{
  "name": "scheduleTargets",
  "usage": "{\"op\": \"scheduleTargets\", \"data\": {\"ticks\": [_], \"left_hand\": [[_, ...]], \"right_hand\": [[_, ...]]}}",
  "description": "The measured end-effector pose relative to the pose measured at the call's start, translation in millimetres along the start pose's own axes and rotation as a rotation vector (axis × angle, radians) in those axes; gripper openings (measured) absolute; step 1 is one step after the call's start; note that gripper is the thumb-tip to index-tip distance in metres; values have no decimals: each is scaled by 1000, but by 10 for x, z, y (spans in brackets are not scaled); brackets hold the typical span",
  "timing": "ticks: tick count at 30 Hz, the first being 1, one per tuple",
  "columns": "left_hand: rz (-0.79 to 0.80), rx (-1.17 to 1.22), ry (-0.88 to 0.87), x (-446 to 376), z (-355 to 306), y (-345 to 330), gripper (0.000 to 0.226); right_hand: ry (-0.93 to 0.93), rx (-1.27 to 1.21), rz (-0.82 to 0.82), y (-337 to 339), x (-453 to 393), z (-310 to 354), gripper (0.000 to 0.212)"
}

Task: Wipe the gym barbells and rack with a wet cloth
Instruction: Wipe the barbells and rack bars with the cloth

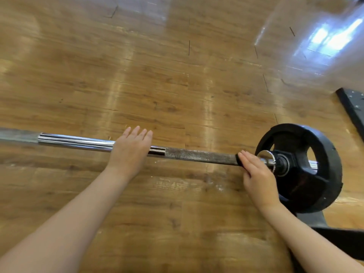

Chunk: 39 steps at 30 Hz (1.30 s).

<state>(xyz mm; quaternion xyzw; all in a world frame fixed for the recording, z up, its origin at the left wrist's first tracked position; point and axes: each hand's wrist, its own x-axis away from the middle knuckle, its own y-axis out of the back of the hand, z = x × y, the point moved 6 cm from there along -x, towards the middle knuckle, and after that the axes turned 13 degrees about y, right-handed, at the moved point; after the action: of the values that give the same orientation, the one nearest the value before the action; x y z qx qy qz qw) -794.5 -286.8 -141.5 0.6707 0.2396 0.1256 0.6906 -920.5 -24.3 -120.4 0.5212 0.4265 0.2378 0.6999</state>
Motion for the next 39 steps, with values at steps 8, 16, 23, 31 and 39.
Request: {"op": "scheduleTargets", "data": {"ticks": [8,16,23,31,39], "left_hand": [[-45,44,26,14,24,-44,50],[-114,84,35,42,54,-59,44],[-120,38,16,59,65,-78,59],[-164,93,47,65,64,-48,53],[-217,89,32,64,38,-66,22]], "right_hand": [[118,-230,-44,-289,-422,774,37],[476,-218,18,-567,-810,1727,36],[537,-164,-33,-534,-562,1286,33],[200,-33,74,-34,-123,167,57],[443,-238,-3,-389,-728,1352,36]]}}
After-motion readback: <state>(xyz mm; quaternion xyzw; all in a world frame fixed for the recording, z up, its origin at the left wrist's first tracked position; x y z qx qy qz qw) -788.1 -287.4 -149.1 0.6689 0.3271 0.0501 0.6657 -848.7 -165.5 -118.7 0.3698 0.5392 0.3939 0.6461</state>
